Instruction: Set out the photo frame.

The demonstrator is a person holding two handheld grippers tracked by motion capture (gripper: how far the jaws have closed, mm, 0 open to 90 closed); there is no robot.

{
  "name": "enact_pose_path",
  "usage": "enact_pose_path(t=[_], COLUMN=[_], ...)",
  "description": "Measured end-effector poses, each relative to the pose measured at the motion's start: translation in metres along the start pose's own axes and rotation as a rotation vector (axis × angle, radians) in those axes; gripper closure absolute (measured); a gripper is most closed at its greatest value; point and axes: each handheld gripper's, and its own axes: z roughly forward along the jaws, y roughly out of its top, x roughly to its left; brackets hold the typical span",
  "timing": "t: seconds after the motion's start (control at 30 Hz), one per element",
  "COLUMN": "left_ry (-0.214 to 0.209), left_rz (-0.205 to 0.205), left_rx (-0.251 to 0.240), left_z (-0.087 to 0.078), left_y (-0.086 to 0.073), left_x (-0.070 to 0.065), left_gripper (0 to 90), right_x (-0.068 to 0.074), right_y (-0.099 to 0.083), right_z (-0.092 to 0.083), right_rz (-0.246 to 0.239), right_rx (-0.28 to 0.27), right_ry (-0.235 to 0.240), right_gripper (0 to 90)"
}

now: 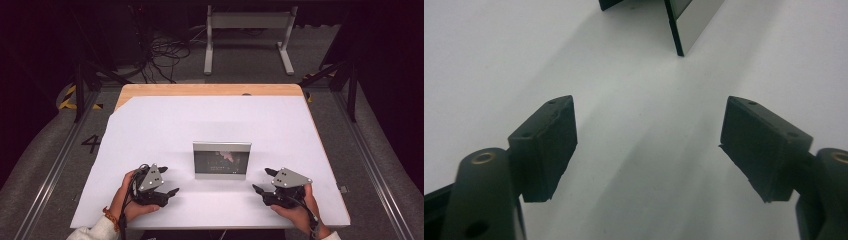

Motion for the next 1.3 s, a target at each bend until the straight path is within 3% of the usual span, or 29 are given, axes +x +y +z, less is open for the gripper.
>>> enact_pose_path(t=[0.2,0.5,0.57,0.73,0.97,1.3], left_ry=[0.029,0.003,-0.01,-0.009,-0.016,-0.014], left_rz=[-0.019,-0.042,-0.064,-0.074,-0.074,-0.06], left_rx=[-0.008,-0.016,-0.036,-0.032,-0.024,-0.018], left_z=[-0.003,-0.008,-0.012,-0.012,-0.009,-0.009], left_y=[-0.005,-0.012,-0.014,-0.015,-0.014,-0.013], left_x=[0.0,-0.002,-0.003,-0.003,-0.003,-0.006], left_gripper=[18.8,16.3,15.7,13.0,10.9,10.9], right_x=[-0.002,-0.003,-0.004,-0.004,-0.004,-0.002], right_y=[-0.004,-0.01,-0.011,-0.012,-0.012,-0.01], right_z=[-0.002,-0.004,-0.004,0.001,0.006,0.002], right_rz=[-0.013,-0.005,-0.002,-0.009,-0.018,-0.021], right_rx=[0.004,0.01,0.001,0.015,0.046,0.039], right_ry=[0.001,-0.003,-0.009,-0.007,-0.029,-0.053], right_gripper=[27.5,22.2,21.3,21.1,18.6,18.1])
